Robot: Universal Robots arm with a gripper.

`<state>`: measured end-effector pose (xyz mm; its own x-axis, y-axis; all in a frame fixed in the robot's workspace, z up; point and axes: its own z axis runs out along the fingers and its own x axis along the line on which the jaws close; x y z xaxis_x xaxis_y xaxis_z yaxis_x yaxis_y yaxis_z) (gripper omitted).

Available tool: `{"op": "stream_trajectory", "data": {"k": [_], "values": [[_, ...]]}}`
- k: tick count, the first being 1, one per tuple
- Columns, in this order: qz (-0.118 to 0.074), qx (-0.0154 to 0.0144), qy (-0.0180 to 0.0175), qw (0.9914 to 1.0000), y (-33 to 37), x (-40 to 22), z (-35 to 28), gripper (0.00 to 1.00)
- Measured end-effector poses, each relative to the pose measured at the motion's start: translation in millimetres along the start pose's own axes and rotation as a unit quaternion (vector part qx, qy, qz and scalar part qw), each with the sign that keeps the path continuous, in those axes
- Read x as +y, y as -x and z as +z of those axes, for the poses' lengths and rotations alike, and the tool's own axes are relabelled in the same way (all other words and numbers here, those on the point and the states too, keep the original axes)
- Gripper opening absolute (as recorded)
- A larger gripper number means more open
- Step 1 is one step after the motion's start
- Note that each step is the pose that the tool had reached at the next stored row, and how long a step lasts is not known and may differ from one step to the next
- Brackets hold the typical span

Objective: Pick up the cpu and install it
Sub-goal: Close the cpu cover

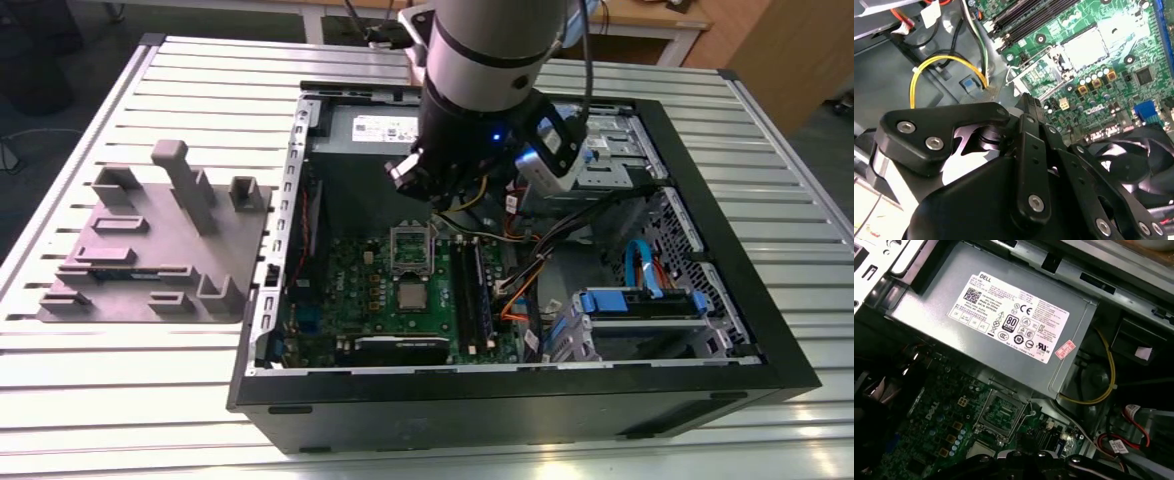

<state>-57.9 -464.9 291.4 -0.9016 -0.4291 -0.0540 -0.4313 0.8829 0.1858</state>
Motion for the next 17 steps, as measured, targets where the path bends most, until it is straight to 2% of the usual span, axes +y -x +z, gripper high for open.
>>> {"op": "stream_trajectory", "data": {"k": [1, 5, 6, 13, 15, 17], "values": [[-0.003, 0.0006, 0.0002, 1.00000, -0.3, -0.6, 1.7, 0.10], [-0.035, 0.0068, 0.0019, 0.99937, -0.7, -1.9, 8.4, 0.10], [-0.037, 0.0073, 0.0020, 0.99927, 0.0, -2.7, 10.1, 0.10], [-0.039, 0.0090, 0.0059, 0.99918, 22.8, -15.3, 17.5, 0.10], [-0.042, 0.0096, 0.0061, 0.99904, 24.6, -16.9, 20.9, 0.10], [-0.052, 0.0110, 0.0074, 0.99853, 24.5, -17.4, 23.3, 0.10]]}}
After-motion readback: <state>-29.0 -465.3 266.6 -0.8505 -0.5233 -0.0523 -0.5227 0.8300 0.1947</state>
